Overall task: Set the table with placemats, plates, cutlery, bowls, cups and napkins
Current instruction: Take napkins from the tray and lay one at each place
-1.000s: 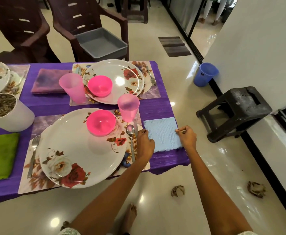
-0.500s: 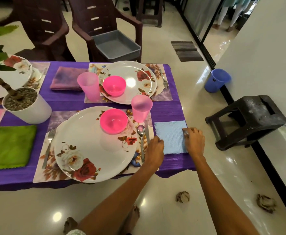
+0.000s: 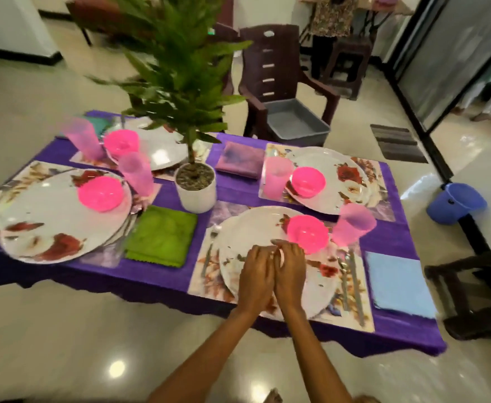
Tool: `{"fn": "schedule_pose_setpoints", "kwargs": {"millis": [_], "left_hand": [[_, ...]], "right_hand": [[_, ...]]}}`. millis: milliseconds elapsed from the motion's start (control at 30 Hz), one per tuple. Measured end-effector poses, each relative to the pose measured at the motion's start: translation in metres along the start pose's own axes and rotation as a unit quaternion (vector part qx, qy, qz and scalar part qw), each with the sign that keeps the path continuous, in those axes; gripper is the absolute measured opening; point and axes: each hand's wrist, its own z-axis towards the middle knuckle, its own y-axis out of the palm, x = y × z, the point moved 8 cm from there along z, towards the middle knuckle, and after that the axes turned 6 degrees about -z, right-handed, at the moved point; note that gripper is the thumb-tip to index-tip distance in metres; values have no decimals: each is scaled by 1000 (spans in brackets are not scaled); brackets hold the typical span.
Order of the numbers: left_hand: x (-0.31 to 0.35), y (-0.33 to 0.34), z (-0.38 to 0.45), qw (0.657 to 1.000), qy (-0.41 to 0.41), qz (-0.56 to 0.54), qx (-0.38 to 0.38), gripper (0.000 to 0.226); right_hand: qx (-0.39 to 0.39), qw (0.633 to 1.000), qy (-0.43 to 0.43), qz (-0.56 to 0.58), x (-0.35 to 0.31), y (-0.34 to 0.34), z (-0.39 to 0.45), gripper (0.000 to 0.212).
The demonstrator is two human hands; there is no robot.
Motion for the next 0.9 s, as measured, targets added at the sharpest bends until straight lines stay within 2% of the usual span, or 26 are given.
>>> {"fn": "schedule_pose_setpoints", "kwargs": {"millis": [100,300,467,600,767,900], "left_hand": [[-33,-81,12,1000,-13,9,8,29],[-98,-204,30,997,-47,62,16,27],[-127,-276,48,995,-74,52,39,26],[-143,-329,84,991,-70,49,105,25],[-182,-386,132,977,-107,110,148,27],[-213,-438,157,960,-149,146,185,26]], "right_hand": [[-53,998,-20,-5,-65,60,-18,23],[-159,987,-11,-10,-147,166,-41,17],[-187,982,-30,-9,-206,220,-48,20],[-213,976,-47,16,-247,273,-31,20],[-239,969,-26,47,-280,341,3,25],[-230,972,-16,40,-287,376,26,25]]}}
